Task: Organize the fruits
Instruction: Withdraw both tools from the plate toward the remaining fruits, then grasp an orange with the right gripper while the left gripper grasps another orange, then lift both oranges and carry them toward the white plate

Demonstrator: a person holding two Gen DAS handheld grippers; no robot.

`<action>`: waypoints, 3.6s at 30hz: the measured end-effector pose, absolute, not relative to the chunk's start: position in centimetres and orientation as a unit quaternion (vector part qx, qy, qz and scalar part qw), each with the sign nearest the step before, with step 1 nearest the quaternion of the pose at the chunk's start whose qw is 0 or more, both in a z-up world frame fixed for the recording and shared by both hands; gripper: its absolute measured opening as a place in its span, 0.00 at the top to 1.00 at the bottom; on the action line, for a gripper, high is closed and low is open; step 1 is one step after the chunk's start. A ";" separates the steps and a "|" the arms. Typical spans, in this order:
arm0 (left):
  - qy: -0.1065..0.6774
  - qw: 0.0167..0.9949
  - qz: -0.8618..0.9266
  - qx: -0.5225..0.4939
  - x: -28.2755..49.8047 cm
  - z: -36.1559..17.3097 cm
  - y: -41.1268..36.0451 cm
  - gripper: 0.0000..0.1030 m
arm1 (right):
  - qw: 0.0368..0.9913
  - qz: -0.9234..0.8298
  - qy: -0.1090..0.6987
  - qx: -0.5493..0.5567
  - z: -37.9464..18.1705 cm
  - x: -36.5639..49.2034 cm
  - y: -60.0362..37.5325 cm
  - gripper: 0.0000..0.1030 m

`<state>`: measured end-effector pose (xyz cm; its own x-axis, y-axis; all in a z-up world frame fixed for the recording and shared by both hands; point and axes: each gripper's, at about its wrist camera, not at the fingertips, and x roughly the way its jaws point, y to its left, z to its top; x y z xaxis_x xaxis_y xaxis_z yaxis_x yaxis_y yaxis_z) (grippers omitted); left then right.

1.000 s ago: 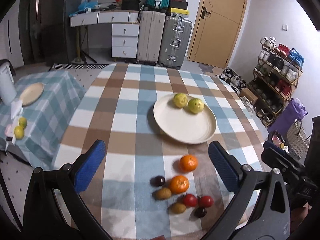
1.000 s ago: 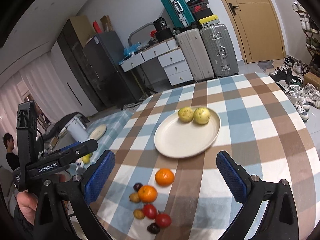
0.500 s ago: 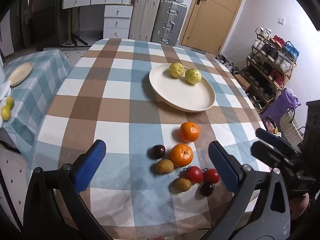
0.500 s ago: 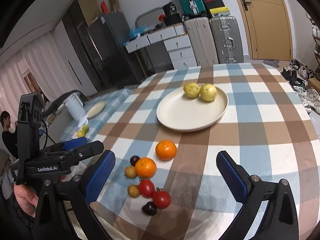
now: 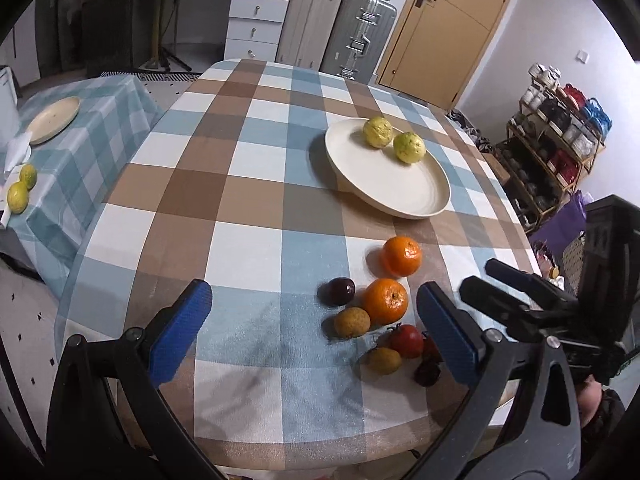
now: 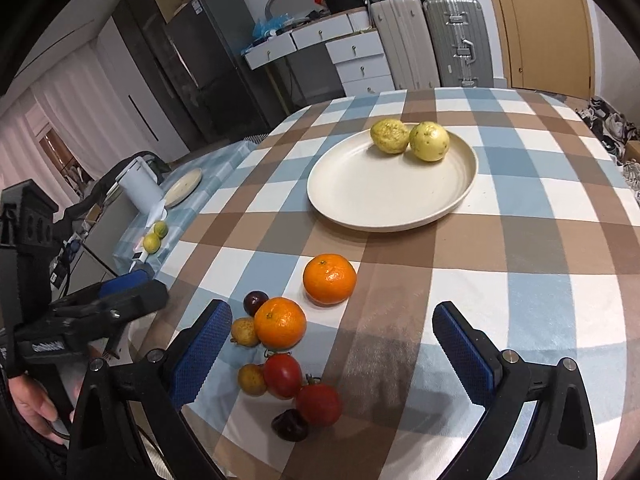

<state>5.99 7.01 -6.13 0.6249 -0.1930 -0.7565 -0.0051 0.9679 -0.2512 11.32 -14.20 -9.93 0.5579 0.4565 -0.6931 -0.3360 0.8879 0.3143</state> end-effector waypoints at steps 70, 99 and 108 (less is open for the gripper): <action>0.466 0.878 -0.107 0.008 8.9 -8.5 -0.7 0.01 | 0.868 0.225 0.418 0.146 -9.2 16.6 -17.1 0.59; 0.517 0.838 -0.161 0.074 11.8 -11.8 -4.8 0.64 | 0.872 0.212 0.410 0.162 -8.6 16.9 -19.3 0.59; 0.504 0.840 -0.169 0.112 11.2 -11.9 -5.9 0.65 | 0.872 0.213 0.410 0.162 -8.6 16.9 -19.3 0.59</action>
<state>11.25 -5.87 -11.89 0.4356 -0.1718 -0.8836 0.3967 0.9178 0.0171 16.93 -19.27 -8.64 0.5731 0.5034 -0.6466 -0.2378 0.8573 0.4566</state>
